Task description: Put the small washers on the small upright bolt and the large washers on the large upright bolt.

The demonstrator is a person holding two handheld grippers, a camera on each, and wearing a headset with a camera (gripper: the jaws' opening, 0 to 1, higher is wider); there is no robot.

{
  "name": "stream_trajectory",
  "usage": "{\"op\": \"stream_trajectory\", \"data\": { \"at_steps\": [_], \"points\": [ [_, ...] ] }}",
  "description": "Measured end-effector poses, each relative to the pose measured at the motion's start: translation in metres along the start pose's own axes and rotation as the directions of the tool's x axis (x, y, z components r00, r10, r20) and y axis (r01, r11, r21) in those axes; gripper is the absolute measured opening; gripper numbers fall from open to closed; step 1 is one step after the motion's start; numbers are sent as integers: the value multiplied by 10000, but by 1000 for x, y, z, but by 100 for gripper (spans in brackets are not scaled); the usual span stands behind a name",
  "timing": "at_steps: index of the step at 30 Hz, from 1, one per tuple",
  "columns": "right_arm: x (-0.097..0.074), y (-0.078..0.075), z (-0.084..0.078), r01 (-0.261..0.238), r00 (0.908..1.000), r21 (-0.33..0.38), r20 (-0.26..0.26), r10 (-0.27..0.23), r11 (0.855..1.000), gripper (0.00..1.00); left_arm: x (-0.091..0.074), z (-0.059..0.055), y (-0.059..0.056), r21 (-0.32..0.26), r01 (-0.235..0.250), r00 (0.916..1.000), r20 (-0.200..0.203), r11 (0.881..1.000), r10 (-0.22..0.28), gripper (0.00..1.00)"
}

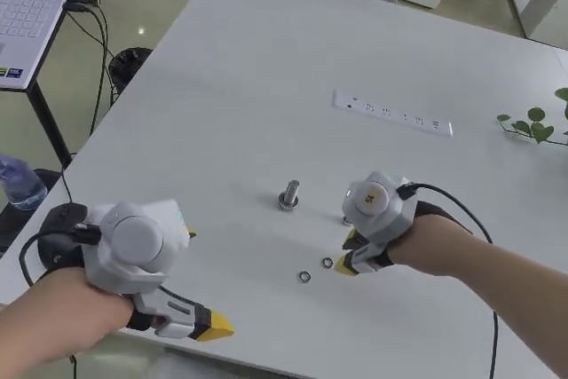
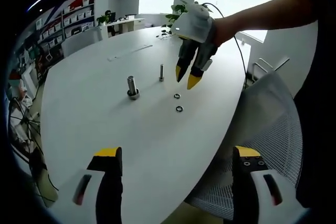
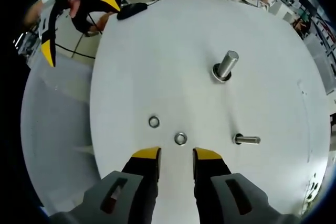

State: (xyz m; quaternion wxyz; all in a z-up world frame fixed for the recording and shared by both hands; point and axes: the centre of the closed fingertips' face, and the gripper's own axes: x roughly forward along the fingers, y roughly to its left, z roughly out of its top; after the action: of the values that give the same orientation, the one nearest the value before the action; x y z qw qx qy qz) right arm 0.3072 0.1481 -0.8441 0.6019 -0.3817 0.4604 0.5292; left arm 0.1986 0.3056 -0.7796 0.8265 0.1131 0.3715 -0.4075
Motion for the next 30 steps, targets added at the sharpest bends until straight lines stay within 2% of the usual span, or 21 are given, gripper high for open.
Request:
{"op": "stream_trajectory", "data": {
  "at_steps": [5,7,9,11,14,19,30],
  "points": [
    [7,-1,0,19,10000,-33,67,-18,10000,25,3,-4,-2,-42,10,10000,-29,10000,-10,85],
    [11,-2,0,43,9999,61,94,-43,10000,25,3,-4,-6,-80,73,10000,-21,9999,-73,86],
    [15,0,0,-6,10000,108,97,5,9999,25,2,-2,-10,128,10,10000,61,9999,-11,85],
    [18,-1,-2,147,9999,21,27,-147,9999,25,3,-3,-12,68,92,10000,29,9999,-93,85],
    [21,-4,-2,298,9995,-35,55,-298,9995,25,3,-5,-12,83,123,9999,-25,9999,-122,85],
    [25,-6,-2,241,9997,-22,-34,-241,9997,25,5,-5,-9,15,71,10000,-48,10000,-71,85],
    [33,-7,-4,311,9995,-48,-105,-311,9995,24,7,-6,-11,-17,133,9999,-93,9999,-134,84]
  ]
}}
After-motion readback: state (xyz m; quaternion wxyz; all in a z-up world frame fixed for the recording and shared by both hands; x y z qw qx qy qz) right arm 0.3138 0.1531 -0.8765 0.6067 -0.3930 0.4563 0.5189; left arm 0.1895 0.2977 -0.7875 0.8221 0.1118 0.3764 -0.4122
